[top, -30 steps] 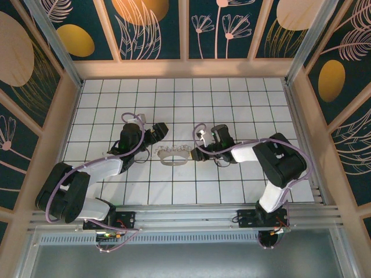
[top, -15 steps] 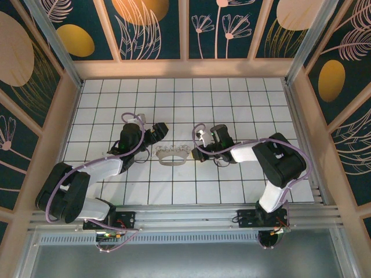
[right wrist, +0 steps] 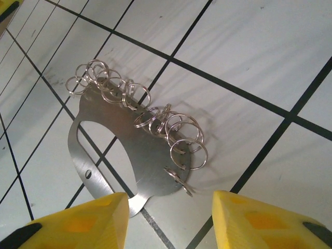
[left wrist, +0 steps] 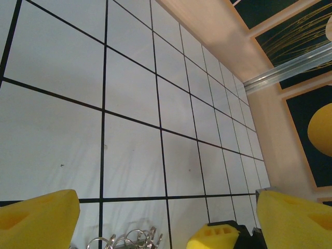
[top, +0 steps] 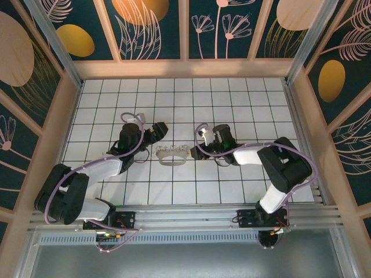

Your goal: Put the keys on the keyring

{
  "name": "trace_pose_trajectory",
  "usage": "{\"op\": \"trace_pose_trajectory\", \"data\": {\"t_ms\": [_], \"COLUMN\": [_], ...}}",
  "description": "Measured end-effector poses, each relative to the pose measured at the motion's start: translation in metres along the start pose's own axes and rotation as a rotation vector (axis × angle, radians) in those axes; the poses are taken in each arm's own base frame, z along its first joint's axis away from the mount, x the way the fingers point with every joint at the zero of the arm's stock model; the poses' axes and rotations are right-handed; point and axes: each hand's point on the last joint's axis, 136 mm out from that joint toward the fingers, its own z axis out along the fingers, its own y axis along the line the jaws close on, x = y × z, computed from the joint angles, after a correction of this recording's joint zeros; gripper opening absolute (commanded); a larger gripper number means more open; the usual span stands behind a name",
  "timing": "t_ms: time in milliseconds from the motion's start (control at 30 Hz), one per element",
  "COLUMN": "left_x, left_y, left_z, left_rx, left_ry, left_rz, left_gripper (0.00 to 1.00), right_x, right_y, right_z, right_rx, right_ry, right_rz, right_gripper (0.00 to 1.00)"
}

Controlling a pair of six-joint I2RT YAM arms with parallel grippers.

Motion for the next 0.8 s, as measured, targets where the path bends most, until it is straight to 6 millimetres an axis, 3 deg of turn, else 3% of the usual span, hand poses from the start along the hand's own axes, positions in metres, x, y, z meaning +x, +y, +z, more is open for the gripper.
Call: {"op": "trace_pose_trajectory", "data": {"t_ms": [167, 300, 800], "left_x": [0.0, 0.0, 0.0], "left_y": [0.0, 0.0, 0.0], "left_z": [0.0, 0.0, 0.0], "left_rx": [0.001, 0.001, 0.001], "left_ry": [0.001, 0.002, 0.002], "left_rz": [-0.001, 0.0, 0.0], "left_gripper": [0.88, 0.88, 0.89], "right_x": [0.007, 0.0, 0.002], "right_y": [-0.008, -0.009, 0.0], "right_z": [0.009, 0.016, 0.02], "right_rx": [0.008, -0.001, -0.042], "right_ry": [0.022, 0.011, 0.022], "right_rz": [0.025, 0.022, 0.017], "right_gripper": [0.47, 0.47, 0.41]}}
